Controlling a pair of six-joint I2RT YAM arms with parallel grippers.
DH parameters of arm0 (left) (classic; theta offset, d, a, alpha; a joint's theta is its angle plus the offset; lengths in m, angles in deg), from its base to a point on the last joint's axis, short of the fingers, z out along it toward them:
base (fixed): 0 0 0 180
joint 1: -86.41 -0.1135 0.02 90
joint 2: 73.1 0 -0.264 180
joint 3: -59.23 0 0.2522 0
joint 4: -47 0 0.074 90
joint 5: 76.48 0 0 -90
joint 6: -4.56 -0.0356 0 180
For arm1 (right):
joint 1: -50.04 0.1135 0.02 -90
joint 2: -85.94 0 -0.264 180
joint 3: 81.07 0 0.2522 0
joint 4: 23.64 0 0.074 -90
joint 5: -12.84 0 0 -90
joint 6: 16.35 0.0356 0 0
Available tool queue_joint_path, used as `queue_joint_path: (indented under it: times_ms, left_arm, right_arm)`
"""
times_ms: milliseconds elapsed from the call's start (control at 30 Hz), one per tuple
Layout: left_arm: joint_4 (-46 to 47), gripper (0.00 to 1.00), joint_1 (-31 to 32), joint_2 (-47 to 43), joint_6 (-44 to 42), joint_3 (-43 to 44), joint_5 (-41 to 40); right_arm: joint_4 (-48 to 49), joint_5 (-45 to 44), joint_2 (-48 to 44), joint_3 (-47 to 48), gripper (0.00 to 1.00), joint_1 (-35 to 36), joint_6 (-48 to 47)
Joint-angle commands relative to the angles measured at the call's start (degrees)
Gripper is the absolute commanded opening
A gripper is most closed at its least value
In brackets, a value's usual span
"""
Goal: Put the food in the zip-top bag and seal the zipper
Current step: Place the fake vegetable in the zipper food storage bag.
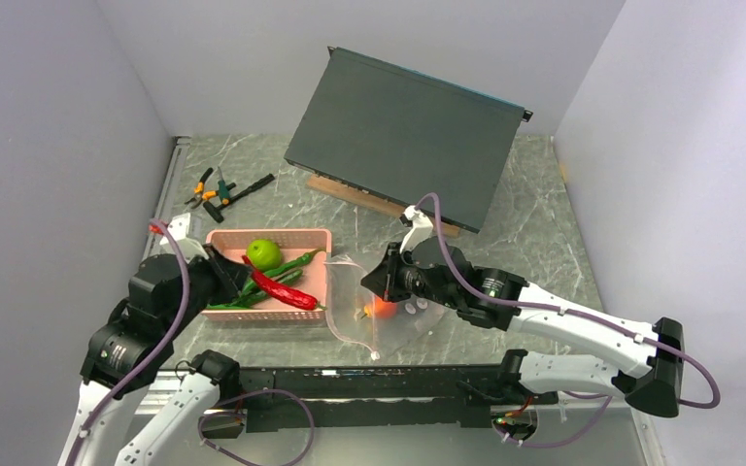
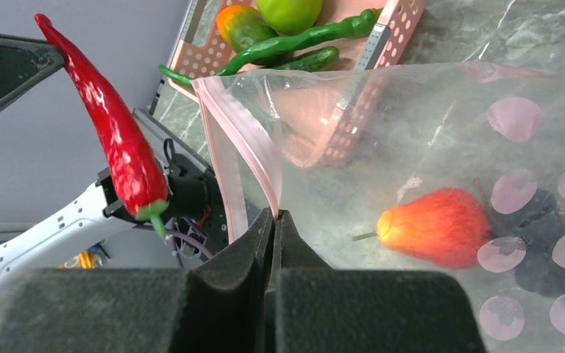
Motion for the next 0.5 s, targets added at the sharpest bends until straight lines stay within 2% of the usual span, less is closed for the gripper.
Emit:
queue_joint_path:
  times_ms: [0,133,300,367,467]
  left_arm:
    - [3.6,0.00,-0.1,3.1,-1.2,1.8,11.7]
    - [7.8,0.00,0.0,3.5,1.2,-0.5,13.9]
    - [7.7,0.00,2.1,5.1,4.0,-1.5,8.3]
    - [9.1,0.00,5.8,5.1,4.7,-1.8,4.9]
    - [9.5,0.00,14.1,6.5,6.5,-0.5,-5.2]
  right_arm:
    - [2.6,0.9,0.6,2.0,0.00,-0.2,0.1]
    - [2.7,0.6,0.6,2.1,0.00,-0.2,0.3]
    - [2.7,0.7,1.1,2.8,0.00,-0.2,0.6]
    - [2.6,0.5,1.5,3.0,0.00,-0.2,0.7]
    - [2.9,0.5,2.1,3.6,0.00,-0.2,1.0]
